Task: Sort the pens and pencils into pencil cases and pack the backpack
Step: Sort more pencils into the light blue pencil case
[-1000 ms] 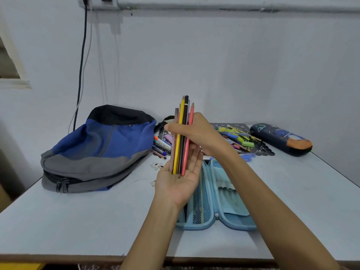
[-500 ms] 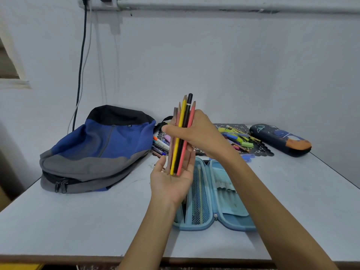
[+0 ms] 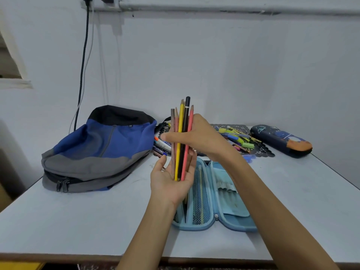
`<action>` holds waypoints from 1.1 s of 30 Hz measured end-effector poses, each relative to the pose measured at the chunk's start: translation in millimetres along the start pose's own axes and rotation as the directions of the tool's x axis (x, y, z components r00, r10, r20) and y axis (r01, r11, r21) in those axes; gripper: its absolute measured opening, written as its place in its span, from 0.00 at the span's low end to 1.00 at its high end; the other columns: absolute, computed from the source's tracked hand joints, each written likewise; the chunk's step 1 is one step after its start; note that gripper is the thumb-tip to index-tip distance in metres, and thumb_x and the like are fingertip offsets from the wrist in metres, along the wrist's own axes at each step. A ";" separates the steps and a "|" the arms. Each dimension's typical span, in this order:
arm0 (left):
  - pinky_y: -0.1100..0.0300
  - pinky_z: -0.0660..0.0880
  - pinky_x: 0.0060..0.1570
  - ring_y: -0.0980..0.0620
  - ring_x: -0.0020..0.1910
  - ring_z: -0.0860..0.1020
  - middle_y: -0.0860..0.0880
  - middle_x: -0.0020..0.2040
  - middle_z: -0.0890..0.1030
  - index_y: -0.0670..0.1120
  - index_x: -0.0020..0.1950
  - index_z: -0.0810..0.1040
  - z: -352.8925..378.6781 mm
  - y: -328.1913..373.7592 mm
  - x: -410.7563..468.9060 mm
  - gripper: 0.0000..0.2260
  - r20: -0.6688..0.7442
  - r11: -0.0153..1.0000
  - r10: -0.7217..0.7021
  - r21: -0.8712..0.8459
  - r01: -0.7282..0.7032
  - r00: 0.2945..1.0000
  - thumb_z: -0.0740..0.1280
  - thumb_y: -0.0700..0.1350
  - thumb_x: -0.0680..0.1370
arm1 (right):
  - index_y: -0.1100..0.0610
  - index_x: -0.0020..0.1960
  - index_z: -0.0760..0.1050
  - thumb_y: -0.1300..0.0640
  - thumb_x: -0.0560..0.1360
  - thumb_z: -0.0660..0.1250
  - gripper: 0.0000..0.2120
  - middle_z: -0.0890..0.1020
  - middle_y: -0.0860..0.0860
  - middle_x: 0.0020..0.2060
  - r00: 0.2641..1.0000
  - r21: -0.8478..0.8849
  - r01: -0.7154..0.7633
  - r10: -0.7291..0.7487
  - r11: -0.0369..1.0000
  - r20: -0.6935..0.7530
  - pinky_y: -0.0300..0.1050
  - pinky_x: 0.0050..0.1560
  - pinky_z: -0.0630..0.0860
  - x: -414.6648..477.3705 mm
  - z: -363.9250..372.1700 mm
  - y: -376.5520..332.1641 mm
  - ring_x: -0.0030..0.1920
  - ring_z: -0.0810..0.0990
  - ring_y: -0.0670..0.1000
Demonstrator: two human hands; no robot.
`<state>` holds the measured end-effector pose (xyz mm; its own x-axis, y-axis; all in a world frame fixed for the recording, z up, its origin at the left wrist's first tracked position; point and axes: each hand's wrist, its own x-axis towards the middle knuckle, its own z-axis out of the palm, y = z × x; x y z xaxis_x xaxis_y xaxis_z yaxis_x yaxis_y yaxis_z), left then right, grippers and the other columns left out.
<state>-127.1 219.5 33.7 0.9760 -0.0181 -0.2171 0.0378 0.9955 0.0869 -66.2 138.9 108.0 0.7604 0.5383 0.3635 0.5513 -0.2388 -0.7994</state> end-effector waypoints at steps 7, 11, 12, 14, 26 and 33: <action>0.48 0.72 0.66 0.40 0.49 0.82 0.35 0.49 0.83 0.35 0.51 0.83 -5.7 6.5 8.5 0.22 0.084 0.993 0.016 0.117 -0.026 0.996 0.55 0.49 0.83 | 0.63 0.38 0.76 0.55 0.68 0.77 0.14 0.78 0.57 0.30 0.999 -0.026 0.012 -0.011 1.000 0.052 0.51 0.37 0.78 1.9 -7.1 0.2 0.32 0.79 0.56; 0.54 0.75 0.61 0.47 0.56 0.81 0.43 0.56 0.83 0.41 0.60 0.79 -15.4 23.9 20.6 0.15 0.096 0.805 0.333 0.489 -0.336 0.938 0.56 0.46 0.82 | 0.69 0.41 0.77 0.57 0.69 0.76 0.15 0.80 0.58 0.31 0.998 0.103 -0.046 0.049 0.994 -0.033 0.41 0.26 0.71 4.3 -18.7 10.8 0.26 0.76 0.51; 0.56 0.76 0.57 0.48 0.55 0.81 0.44 0.55 0.83 0.43 0.58 0.80 -19.7 29.6 22.8 0.12 0.115 0.623 0.450 0.670 -0.404 0.886 0.60 0.44 0.81 | 0.68 0.40 0.78 0.58 0.70 0.75 0.13 0.80 0.58 0.30 0.996 0.123 -0.064 0.071 0.990 -0.050 0.40 0.25 0.71 4.3 -22.1 15.3 0.26 0.76 0.50; 0.61 0.75 0.49 0.50 0.50 0.79 0.48 0.50 0.83 0.49 0.52 0.81 -30.9 42.4 26.7 0.06 0.242 0.119 0.557 0.924 -0.364 0.795 0.67 0.45 0.77 | 0.66 0.39 0.78 0.59 0.70 0.75 0.11 0.80 0.57 0.29 0.991 0.140 -0.101 0.112 0.985 -0.071 0.40 0.25 0.71 5.8 -27.2 27.2 0.25 0.75 0.52; 0.58 0.65 0.36 0.52 0.46 0.77 0.55 0.43 0.79 0.54 0.45 0.75 -37.5 46.5 39.7 0.13 0.305 -0.833 0.257 0.551 0.051 0.917 0.71 0.60 0.69 | 0.61 0.36 0.74 0.62 0.70 0.74 0.10 0.79 0.56 0.28 0.934 0.114 -0.355 0.358 0.928 -0.006 0.38 0.23 0.71 25.9 -5.0 90.9 0.21 0.75 0.48; 0.62 0.67 0.34 0.56 0.38 0.76 0.57 0.34 0.77 0.54 0.35 0.77 -36.0 59.9 44.0 0.07 0.273 -0.714 0.246 0.700 -0.017 0.930 0.73 0.48 0.71 | 0.62 0.43 0.74 0.61 0.70 0.75 0.10 0.83 0.61 0.35 0.909 0.118 -0.415 0.416 0.902 0.023 0.38 0.24 0.72 38.4 -1.7 94.7 0.28 0.77 0.53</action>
<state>-89.6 281.6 -5.6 0.9756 0.2024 0.0850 0.1067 -0.7758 0.6219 15.8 135.5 47.0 0.9127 0.4085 -0.0129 0.1407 -0.3436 -0.9285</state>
